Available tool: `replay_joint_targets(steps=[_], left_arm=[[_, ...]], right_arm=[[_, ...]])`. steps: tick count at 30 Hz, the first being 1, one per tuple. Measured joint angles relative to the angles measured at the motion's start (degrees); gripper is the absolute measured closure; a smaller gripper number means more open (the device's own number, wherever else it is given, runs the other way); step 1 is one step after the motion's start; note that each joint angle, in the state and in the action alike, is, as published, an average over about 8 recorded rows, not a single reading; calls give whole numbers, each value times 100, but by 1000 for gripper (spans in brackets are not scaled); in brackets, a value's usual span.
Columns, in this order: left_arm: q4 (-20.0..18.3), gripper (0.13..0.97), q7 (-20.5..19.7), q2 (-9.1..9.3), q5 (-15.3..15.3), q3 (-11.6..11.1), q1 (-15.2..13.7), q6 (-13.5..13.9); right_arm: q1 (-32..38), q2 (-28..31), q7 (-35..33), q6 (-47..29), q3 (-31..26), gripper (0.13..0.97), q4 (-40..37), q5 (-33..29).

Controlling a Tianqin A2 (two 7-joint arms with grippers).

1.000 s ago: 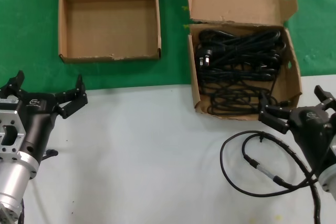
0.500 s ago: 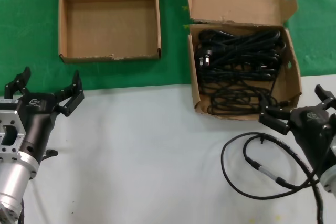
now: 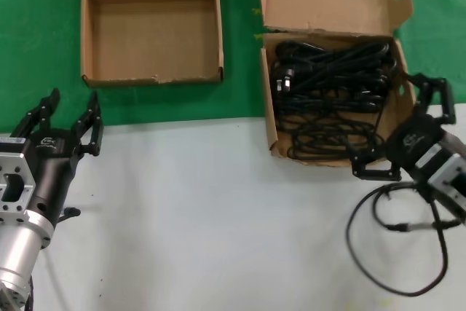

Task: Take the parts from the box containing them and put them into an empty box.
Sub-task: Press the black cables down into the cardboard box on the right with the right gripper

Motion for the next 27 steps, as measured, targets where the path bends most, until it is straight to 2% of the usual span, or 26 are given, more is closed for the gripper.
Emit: replay_joint_targets(steps=[6,10,18,27], left_arm=[[0,735,0,0,0,0,0,0],[0,735,-1,0,0,0,0,0],[0,871,-1,0,1,0,0,0],[0,942,-1,0,1,0,0,0]], right_arm=[[630,355,-381,-894,-160,129,-5,-1309],[1099,429,-873,-1356,-321,129,-92,-1917],[1899,281,-1473,-2114,-599,129,-287,-2676],[2655,-137,-1729,-2731,-818,133,-646,-3375]])
